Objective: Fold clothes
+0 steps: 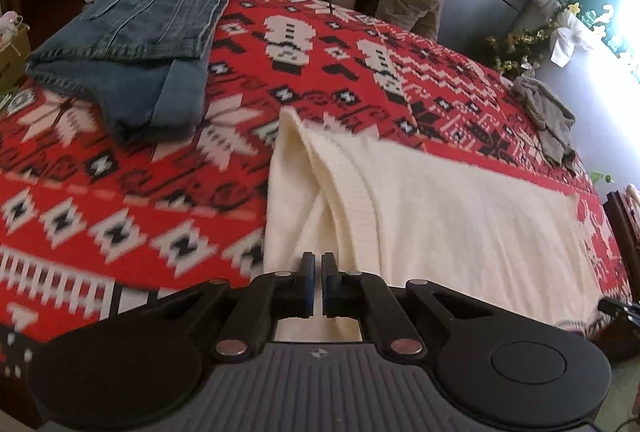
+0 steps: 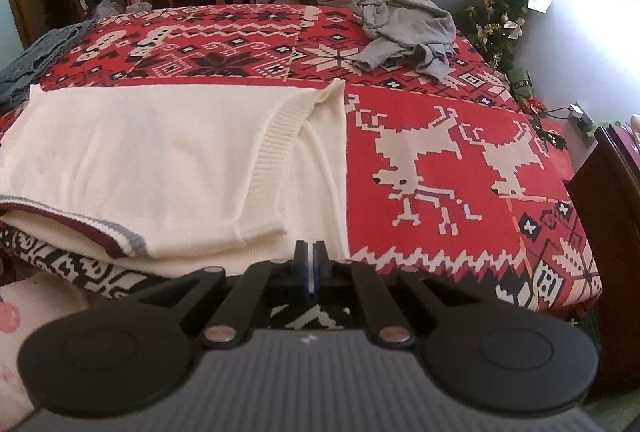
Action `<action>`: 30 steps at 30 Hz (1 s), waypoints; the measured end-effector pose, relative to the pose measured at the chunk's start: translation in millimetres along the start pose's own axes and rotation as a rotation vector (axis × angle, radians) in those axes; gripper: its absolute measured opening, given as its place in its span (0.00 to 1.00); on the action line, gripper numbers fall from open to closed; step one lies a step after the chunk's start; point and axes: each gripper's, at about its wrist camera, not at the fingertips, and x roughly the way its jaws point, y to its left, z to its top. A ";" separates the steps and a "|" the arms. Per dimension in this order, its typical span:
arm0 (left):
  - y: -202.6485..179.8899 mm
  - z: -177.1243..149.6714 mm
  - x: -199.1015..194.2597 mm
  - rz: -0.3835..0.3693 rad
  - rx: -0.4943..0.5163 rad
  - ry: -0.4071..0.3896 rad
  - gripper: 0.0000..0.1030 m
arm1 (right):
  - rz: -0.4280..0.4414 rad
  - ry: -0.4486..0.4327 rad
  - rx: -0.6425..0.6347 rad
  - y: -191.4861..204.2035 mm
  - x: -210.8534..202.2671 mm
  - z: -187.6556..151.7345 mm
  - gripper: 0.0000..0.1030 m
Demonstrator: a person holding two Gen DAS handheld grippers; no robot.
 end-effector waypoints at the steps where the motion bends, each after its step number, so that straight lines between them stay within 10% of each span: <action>1: -0.6 4.1 3.6 -0.005 -0.001 0.001 0.03 | -0.001 -0.002 0.003 -0.1 0.5 1.6 0.02; 22: 4.5 -57.2 -45.4 0.013 0.023 0.051 0.03 | 0.028 0.024 0.055 -12.3 3.1 -6.1 0.03; 30: -32.8 -64.0 -45.1 -0.127 0.084 0.018 0.04 | 0.101 -0.060 0.027 10.7 -27.7 -6.2 0.07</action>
